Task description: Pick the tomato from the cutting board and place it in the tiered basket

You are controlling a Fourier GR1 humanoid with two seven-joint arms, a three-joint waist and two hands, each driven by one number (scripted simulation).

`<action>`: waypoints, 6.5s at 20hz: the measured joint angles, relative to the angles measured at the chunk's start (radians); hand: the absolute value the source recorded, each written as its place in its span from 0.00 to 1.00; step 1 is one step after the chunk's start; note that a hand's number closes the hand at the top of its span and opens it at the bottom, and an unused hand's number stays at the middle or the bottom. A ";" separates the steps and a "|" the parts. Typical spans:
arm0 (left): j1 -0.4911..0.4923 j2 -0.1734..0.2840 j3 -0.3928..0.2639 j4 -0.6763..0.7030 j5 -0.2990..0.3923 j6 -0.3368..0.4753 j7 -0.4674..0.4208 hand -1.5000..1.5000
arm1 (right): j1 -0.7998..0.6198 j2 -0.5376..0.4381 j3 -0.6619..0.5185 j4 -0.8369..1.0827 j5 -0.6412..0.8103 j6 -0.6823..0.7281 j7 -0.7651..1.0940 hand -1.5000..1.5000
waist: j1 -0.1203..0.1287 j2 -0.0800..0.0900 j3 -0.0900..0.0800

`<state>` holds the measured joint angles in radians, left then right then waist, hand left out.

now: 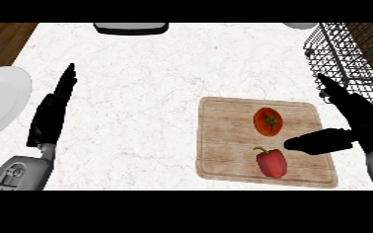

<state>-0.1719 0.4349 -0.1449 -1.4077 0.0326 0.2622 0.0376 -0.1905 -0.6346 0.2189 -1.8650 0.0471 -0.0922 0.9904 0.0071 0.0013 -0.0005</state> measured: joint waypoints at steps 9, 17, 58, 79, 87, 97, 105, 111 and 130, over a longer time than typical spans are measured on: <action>0.029 -0.033 0.045 -0.045 -0.050 -0.034 0.024 0.50 | 0.028 0.083 0.013 0.018 0.105 0.068 0.017 0.00 | -0.006 -0.002 0.000; 0.031 -0.054 0.088 -0.041 -0.077 -0.071 0.018 0.50 | 0.042 0.148 0.061 0.006 0.270 0.096 0.030 0.00 | -0.006 -0.002 0.000; 0.011 -0.186 0.233 -0.042 -0.220 -0.200 0.018 0.50 | -0.040 0.462 -0.041 0.391 0.515 0.307 -0.190 1.00 | -0.006 -0.003 -0.002; 0.042 -0.199 0.250 -0.077 -0.237 -0.226 0.024 0.50 | -0.082 0.487 0.099 0.319 0.683 0.309 -0.381 1.00 | -0.006 -0.003 0.001; 0.055 -0.211 0.251 -0.082 -0.245 -0.213 0.026 0.50 | -0.161 0.487 -0.009 0.051 0.729 0.184 -0.337 1.00 | -0.017 -0.006 0.000; 0.034 -0.204 0.259 -0.071 -0.250 -0.222 0.030 0.50 | -0.358 0.310 -0.225 -0.093 0.724 0.323 -0.247 1.00 | -0.010 -0.003 0.000; -0.002 -0.209 0.260 -0.070 -0.248 -0.234 0.056 0.50 | -0.471 0.200 -0.392 0.073 0.599 0.403 -0.355 1.00 | -0.005 -0.001 0.000; 0.009 -0.223 0.255 -0.050 -0.262 -0.225 0.019 0.50 | -0.505 0.098 -0.417 0.287 0.651 0.361 -0.541 1.00 | 0.002 0.002 0.001; 0.022 -0.225 0.260 -0.066 -0.258 -0.243 0.018 0.50 | -0.656 -0.147 -0.435 0.994 0.885 0.129 -1.001 1.00 | 0.011 0.004 0.001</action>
<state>-0.1495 0.2096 0.1149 -1.4735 -0.2253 0.0196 0.0559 -0.8467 -0.7814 -0.2162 -0.8707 0.9319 0.0373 -0.0105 0.0182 0.0049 0.0002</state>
